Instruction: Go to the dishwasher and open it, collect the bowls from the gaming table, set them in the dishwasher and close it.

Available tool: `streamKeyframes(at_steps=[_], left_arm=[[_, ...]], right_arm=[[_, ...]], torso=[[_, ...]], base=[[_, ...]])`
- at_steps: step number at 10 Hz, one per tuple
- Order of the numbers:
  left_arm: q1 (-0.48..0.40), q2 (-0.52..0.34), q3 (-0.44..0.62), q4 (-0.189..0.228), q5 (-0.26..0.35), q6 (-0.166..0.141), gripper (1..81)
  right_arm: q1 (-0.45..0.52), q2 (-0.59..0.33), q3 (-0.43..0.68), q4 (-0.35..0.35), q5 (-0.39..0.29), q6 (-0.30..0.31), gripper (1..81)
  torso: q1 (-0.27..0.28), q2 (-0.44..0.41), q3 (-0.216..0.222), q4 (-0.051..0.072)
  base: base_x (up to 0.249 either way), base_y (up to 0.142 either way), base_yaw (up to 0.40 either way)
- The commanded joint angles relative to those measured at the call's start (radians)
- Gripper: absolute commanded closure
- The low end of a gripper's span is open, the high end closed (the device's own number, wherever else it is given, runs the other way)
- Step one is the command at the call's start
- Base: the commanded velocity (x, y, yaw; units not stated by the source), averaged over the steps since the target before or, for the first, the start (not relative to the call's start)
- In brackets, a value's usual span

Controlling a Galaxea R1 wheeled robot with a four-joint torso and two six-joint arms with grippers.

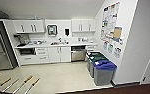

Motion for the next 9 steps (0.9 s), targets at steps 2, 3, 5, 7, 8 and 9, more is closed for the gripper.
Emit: streamKeyframes(at_steps=[2,3,5,7,8,9], left_arm=[[-0.051,-0.017,0.005,0.003,0.047,-0.001,81.1],[-0.051,-0.017,0.005,0.003,0.047,-0.001,81.1],[-0.051,-0.017,0.005,0.003,0.046,-0.001,81.1],[-0.051,-0.017,0.004,0.003,0.046,-0.001,81.1],[-0.051,-0.017,0.001,0.003,0.047,-0.001,81.1],[-0.051,-0.016,-0.002,0.005,0.047,-0.001,81.1]], right_arm=[[0.035,-0.024,-0.002,-0.014,-0.044,-0.003,81.1],[0.034,-0.024,-0.002,-0.014,-0.044,-0.003,81.1],[0.034,-0.024,-0.002,-0.014,-0.044,-0.003,81.1],[0.032,-0.024,-0.002,-0.014,-0.044,-0.003,81.1],[0.032,-0.024,-0.002,-0.014,-0.044,-0.003,81.1],[0.032,-0.024,-0.002,-0.014,-0.044,-0.003,81.1]], torso=[[0.0,0.0,0.0,0.0],[0.0,0.0,0.0,0.0],[0.0,0.0,0.0,0.0],[0.0,0.0,0.0,0.0],[0.0,0.0,0.0,0.0],[0.0,0.0,0.0,0.0]], base=[[0.155,0.0,0.0],[0.155,0.0,0.0],[0.155,0.0,0.0],[0.155,0.0,0.0],[0.155,0.0,0.0],[0.155,0.0,0.0]])
